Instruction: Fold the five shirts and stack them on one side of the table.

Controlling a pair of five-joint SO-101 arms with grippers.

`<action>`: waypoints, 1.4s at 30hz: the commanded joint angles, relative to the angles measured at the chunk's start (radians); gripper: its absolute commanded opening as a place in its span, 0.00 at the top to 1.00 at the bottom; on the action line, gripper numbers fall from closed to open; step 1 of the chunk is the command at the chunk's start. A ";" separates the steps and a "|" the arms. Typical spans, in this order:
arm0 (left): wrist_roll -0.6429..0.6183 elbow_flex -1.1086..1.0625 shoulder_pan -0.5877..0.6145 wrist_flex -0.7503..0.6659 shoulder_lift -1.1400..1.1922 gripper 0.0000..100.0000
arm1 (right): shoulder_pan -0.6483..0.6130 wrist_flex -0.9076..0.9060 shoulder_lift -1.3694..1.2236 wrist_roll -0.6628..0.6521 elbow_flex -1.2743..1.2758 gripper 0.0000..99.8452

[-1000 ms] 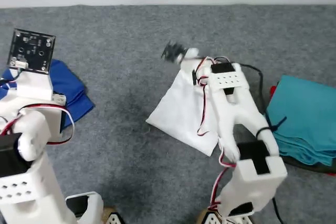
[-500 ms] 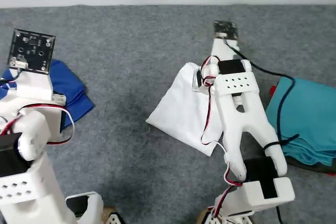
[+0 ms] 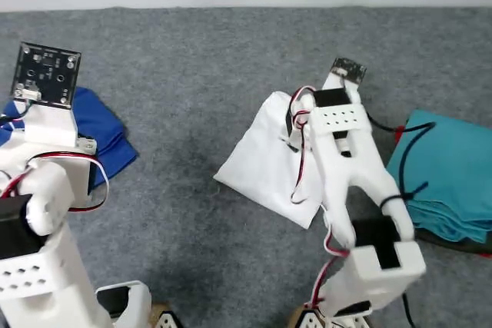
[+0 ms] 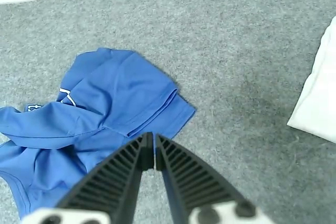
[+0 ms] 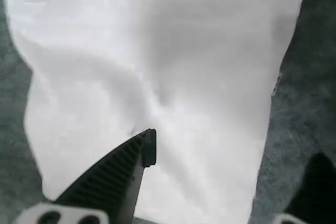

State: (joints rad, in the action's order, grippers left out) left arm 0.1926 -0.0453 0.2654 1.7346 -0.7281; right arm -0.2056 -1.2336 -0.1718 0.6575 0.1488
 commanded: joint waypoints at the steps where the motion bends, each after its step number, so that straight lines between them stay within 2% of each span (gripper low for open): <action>1: 0.000 0.008 0.003 0.020 -0.020 0.98 | -0.004 0.051 -0.053 0.023 -0.057 0.50; 6: 0.000 0.008 0.005 0.020 -0.020 0.98 | -0.008 0.159 -0.151 0.021 -0.057 0.56; 16: 0.000 0.004 -0.002 0.020 -0.020 0.98 | -0.001 0.194 -0.268 0.021 -0.058 0.87; 19: 0.000 0.004 -0.002 0.020 -0.020 0.98 | 0.021 0.194 -0.278 0.015 -0.058 0.94; 23: 0.000 0.004 -0.002 0.020 -0.020 0.98 | 0.059 0.191 -0.228 -0.069 -0.057 0.99; 29: 0.003 0.004 -0.002 0.020 -0.020 0.98 | 0.073 -0.001 -0.008 -0.226 -0.074 0.99; 35: 0.002 0.007 -0.003 0.020 -0.020 0.98 | 0.084 -0.229 0.179 -0.322 -0.184 0.99; 42: 0.003 0.008 -0.002 0.020 -0.020 0.98 | 0.185 -0.486 0.262 -0.402 -0.387 0.99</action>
State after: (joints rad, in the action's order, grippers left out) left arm 0.1926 -0.0453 0.2654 1.7346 -0.7281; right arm -0.0736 -1.6249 0.0123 0.2984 -0.1120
